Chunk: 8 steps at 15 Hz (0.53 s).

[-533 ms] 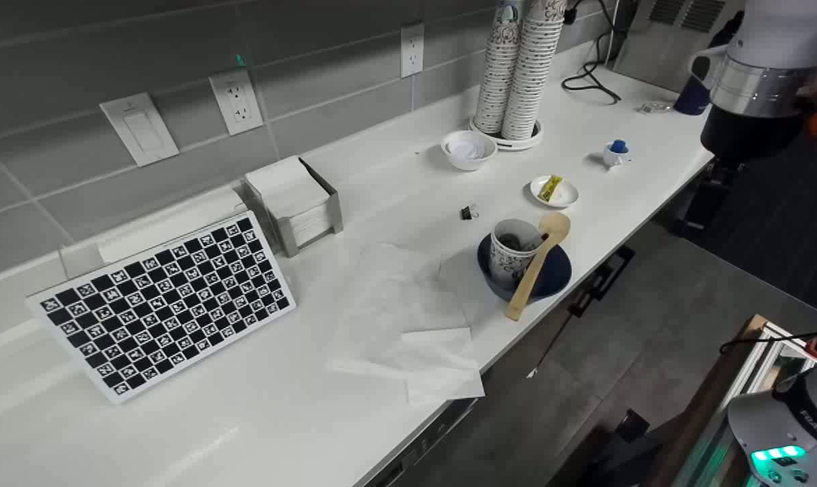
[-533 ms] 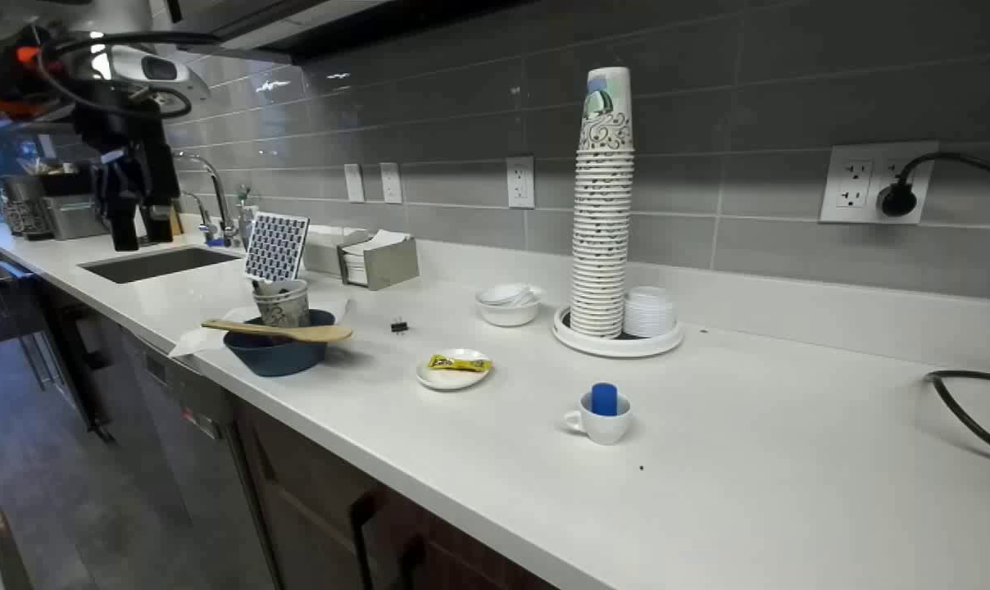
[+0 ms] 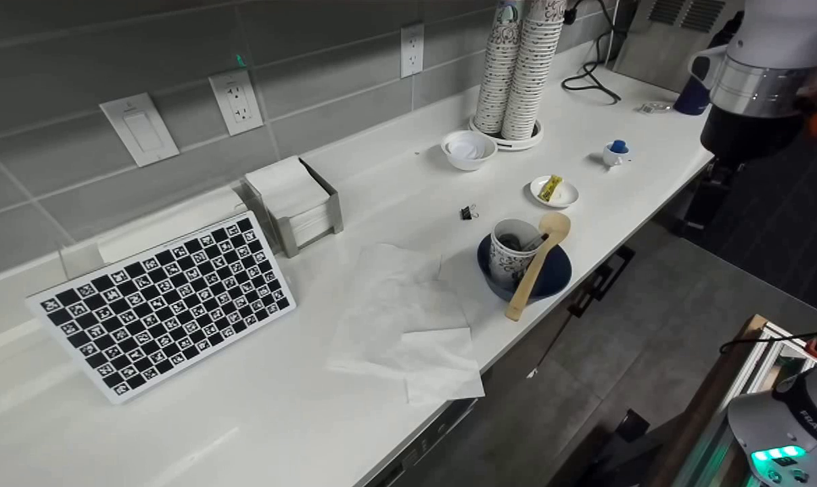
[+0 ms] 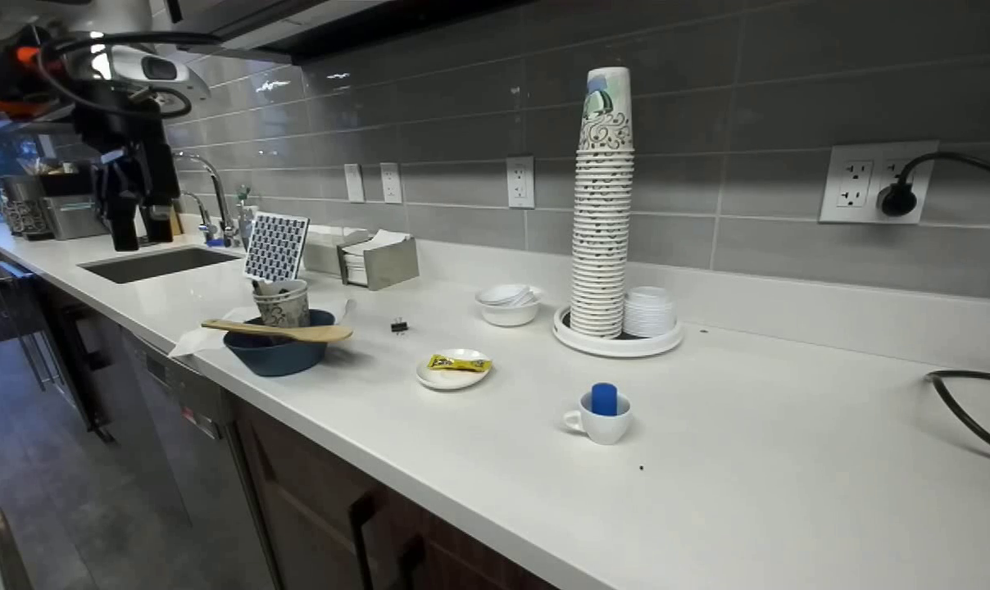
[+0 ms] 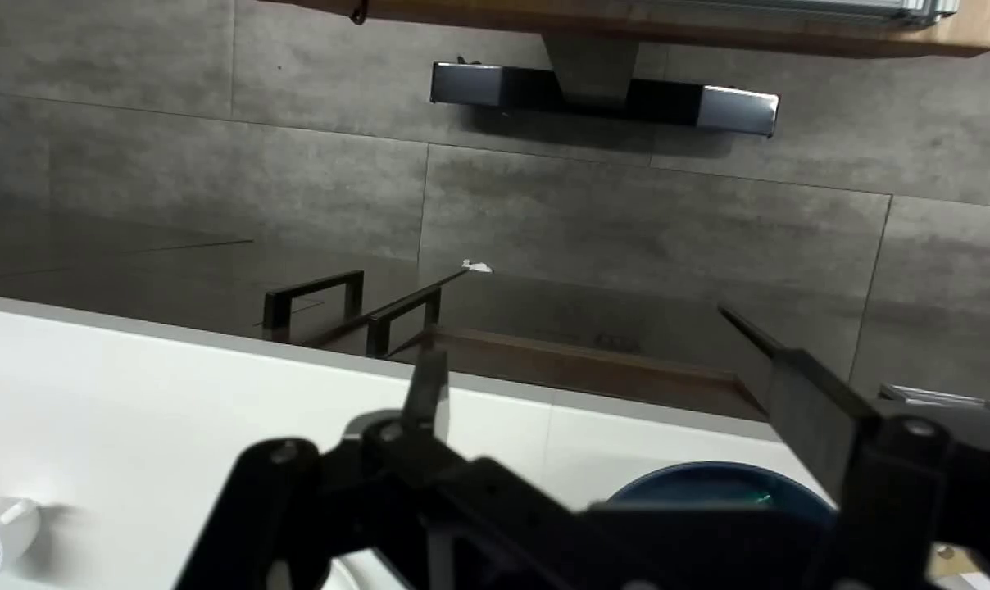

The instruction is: Remove the cups from the blue bowl, put it on the serviette and then remove the marker from the cup and put it in the blue bowl

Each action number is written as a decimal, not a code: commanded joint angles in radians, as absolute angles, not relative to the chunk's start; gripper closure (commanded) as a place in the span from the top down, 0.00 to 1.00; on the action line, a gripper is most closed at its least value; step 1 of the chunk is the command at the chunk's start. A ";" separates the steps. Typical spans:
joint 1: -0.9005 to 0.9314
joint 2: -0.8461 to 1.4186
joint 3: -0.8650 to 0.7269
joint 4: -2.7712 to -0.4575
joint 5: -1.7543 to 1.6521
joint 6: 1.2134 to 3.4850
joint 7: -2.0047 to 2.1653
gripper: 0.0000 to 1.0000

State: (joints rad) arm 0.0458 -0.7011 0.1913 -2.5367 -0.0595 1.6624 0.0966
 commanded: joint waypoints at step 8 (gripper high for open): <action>0.048 -0.713 0.154 -2.539 -0.025 1.721 0.174 1.00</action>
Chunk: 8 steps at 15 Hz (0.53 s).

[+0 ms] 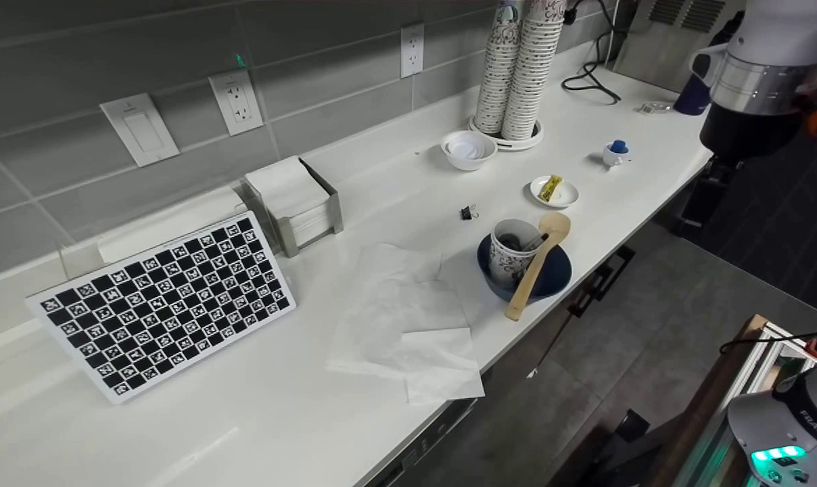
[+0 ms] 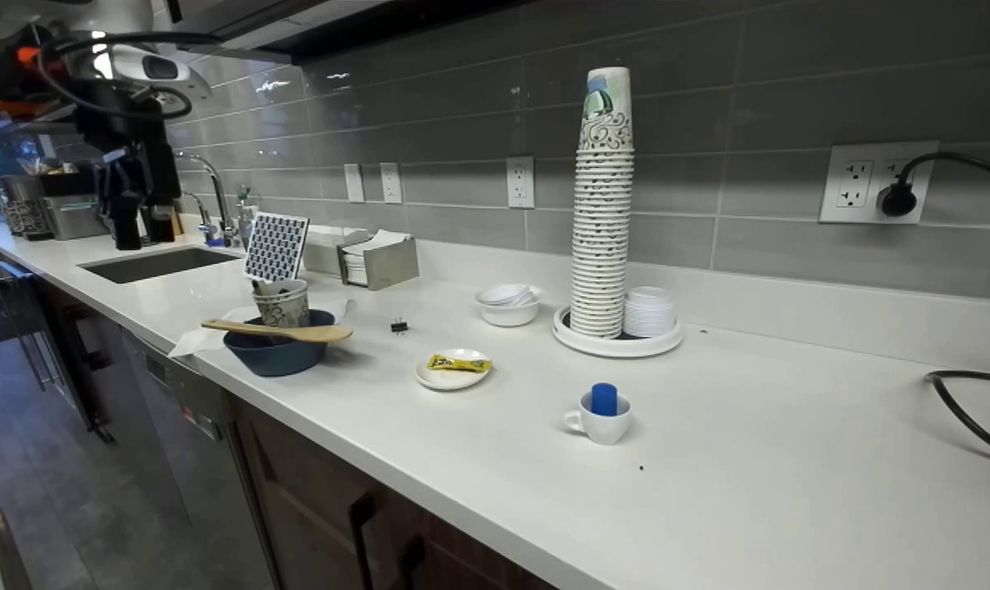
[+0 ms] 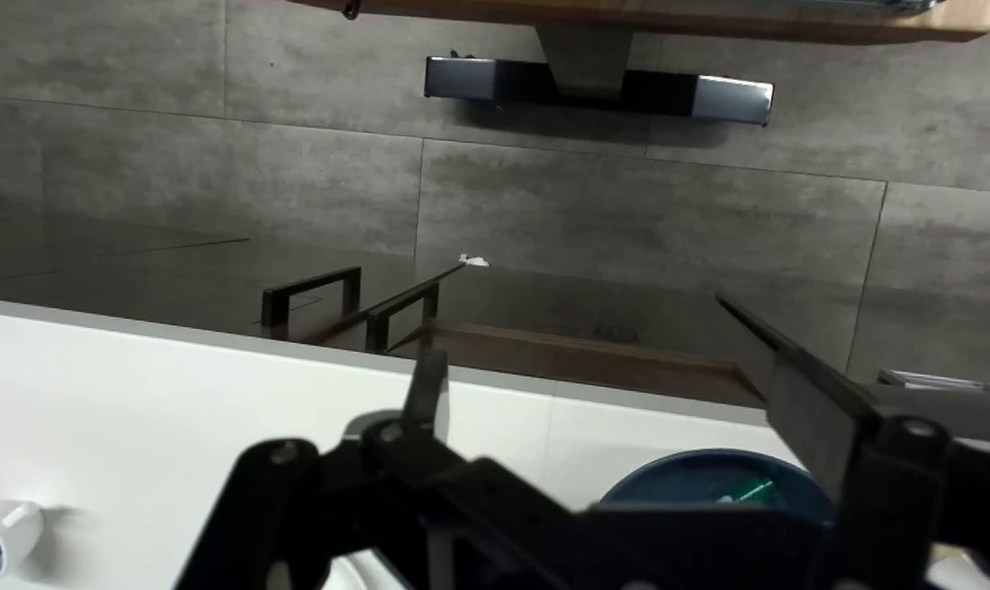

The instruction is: Remove the cups from the blue bowl, put it on the serviette and then remove the marker from the cup and put it in the blue bowl

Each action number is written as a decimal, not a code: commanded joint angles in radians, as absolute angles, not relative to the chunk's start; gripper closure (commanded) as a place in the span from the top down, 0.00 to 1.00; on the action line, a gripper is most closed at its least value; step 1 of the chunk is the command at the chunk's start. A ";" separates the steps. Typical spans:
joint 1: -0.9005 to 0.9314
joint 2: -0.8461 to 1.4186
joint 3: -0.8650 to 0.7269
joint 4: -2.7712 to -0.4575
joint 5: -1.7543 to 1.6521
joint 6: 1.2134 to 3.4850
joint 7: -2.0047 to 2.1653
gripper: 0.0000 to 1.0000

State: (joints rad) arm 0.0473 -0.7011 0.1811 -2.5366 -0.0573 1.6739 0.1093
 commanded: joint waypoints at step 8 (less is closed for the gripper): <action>-0.001 -0.658 0.052 -2.499 0.037 2.026 0.233 1.00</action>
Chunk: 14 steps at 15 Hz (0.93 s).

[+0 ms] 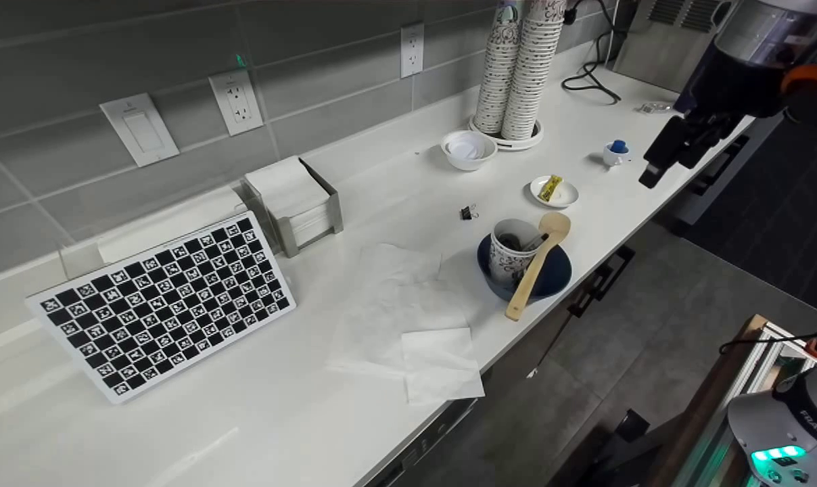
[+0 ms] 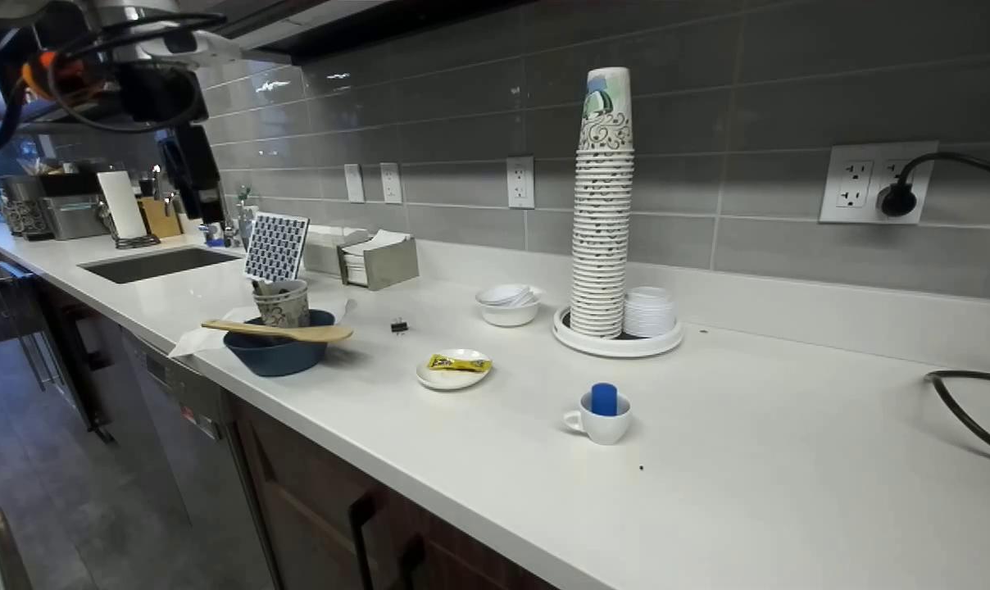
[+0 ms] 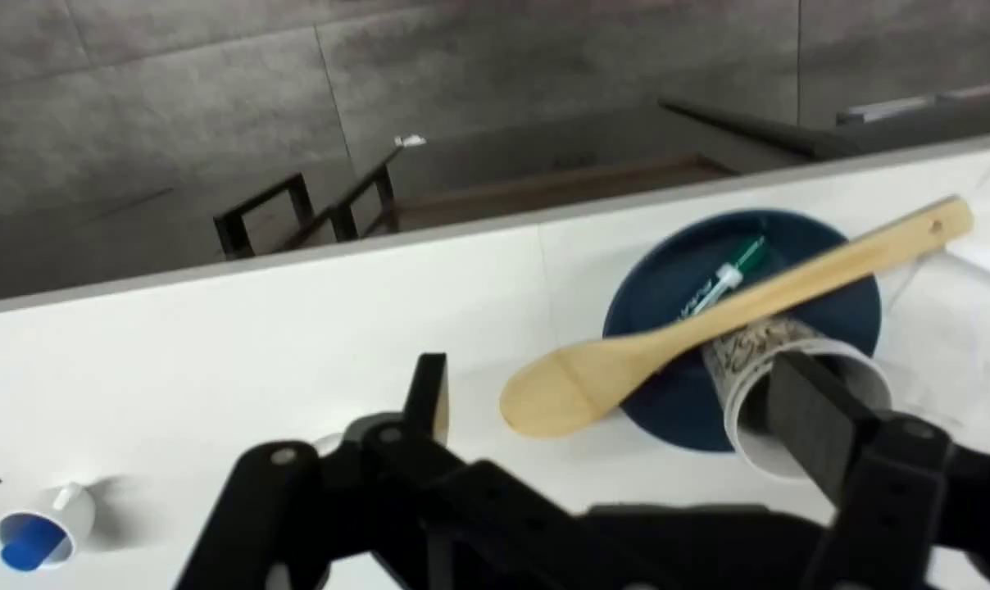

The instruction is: Remove the cups from the blue bowl, put it on the serviette and then remove the marker from the cup and put it in the blue bowl

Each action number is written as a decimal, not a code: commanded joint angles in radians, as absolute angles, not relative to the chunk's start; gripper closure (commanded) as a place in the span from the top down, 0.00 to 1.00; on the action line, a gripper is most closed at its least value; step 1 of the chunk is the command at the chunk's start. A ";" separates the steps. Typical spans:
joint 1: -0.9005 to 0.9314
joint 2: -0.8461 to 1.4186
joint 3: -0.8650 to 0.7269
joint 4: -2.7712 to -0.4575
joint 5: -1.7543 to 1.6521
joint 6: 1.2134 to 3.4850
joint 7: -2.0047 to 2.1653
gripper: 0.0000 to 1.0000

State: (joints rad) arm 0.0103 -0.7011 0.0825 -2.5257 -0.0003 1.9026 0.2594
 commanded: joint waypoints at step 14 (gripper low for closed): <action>0.033 -0.423 0.056 -2.365 0.047 2.148 0.189 1.00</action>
State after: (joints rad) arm 0.0429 -0.4231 0.0480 -2.3677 0.0430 2.1511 0.1929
